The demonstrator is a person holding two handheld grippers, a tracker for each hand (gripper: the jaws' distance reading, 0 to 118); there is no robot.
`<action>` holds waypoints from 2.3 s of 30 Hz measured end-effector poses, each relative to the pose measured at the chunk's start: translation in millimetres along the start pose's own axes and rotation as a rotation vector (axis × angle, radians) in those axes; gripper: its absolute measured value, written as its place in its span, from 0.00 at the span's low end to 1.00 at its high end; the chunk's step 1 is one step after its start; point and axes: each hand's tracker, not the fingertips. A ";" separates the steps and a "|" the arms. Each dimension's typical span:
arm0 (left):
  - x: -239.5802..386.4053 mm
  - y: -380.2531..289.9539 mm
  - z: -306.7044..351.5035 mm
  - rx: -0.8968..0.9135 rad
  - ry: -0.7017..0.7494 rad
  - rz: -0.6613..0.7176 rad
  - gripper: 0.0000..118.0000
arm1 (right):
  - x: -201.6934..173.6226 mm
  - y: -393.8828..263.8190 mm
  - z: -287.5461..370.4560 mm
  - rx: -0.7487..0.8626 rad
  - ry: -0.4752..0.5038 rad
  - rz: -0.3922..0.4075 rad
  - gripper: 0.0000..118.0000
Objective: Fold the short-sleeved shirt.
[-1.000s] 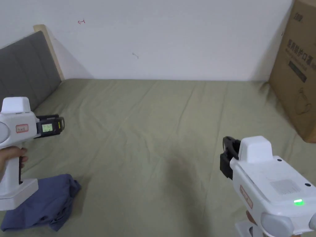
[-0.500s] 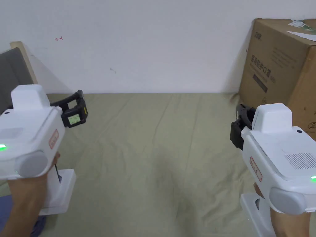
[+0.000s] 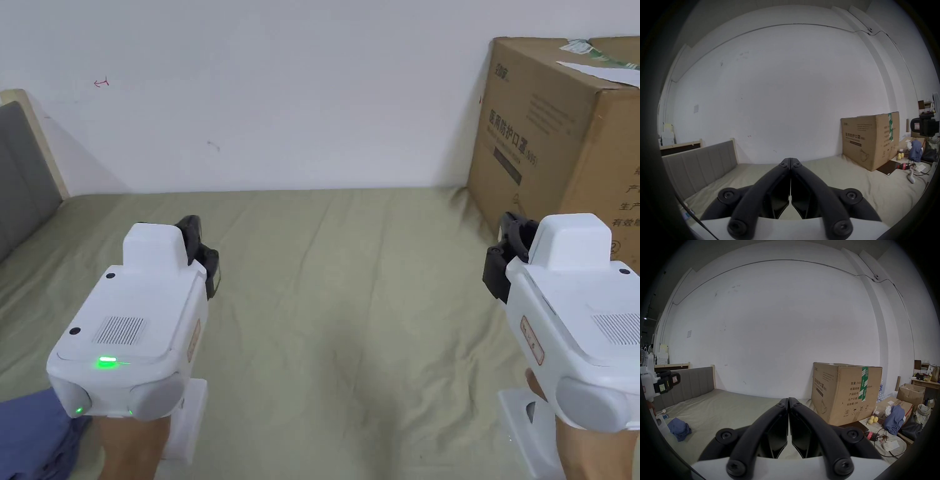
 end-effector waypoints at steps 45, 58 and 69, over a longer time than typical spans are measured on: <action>-6.2 -4.9 -0.4 -0.038 -0.008 0.026 0.00 | -16.3 1.1 3.6 -0.002 0.031 0.020 0.00; -6.7 -7.8 -0.9 -0.041 -0.006 0.014 0.00 | -17.1 0.7 3.1 -0.004 0.035 0.023 0.00; -7.9 -7.7 -0.6 -0.045 -0.006 0.014 0.00 | -18.7 0.5 3.8 -0.001 0.032 0.028 0.00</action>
